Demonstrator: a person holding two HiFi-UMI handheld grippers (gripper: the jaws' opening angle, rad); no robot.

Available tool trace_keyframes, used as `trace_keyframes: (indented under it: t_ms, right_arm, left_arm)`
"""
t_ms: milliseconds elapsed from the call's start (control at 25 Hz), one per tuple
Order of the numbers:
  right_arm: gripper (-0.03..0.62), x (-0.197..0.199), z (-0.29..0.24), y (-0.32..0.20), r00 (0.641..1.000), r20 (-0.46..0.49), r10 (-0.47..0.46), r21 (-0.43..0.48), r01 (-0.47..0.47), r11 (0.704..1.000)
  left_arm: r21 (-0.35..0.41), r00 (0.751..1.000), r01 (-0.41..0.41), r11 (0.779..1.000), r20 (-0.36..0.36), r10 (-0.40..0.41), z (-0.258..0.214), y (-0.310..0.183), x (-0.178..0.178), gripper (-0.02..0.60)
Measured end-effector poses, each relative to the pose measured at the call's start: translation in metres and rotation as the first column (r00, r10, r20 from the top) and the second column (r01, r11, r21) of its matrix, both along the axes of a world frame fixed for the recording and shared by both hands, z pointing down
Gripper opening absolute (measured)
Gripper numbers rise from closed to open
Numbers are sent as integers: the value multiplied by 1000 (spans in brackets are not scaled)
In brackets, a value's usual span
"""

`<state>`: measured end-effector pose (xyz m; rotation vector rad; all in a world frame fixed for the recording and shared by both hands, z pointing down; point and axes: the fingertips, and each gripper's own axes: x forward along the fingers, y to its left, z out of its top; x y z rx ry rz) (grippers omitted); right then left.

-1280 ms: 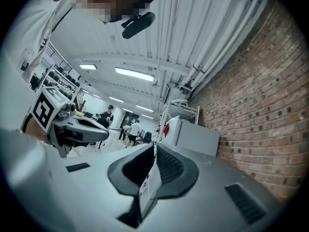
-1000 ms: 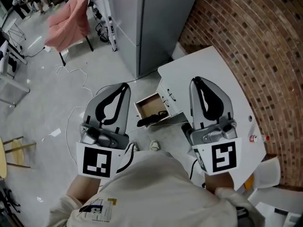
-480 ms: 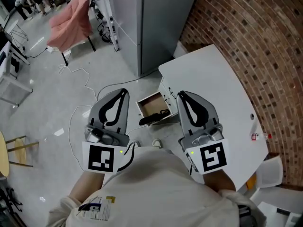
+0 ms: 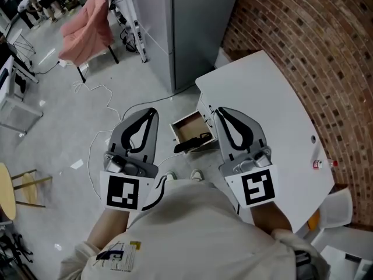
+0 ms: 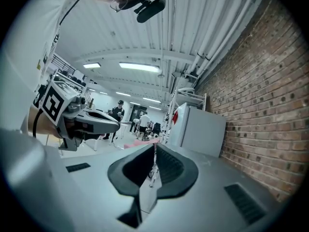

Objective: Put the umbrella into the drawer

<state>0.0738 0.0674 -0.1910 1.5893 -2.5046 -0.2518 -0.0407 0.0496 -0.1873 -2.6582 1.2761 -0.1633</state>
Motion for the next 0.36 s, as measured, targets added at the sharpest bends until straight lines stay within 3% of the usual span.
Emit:
trace_keyframes:
  t_ms: [360]
  right_arm:
    - [18, 10, -2, -1, 1000, -13, 18, -18, -18, 1000]
  left_arm:
    - [20, 1000, -15, 1000, -2, 15, -7, 0, 6, 8]
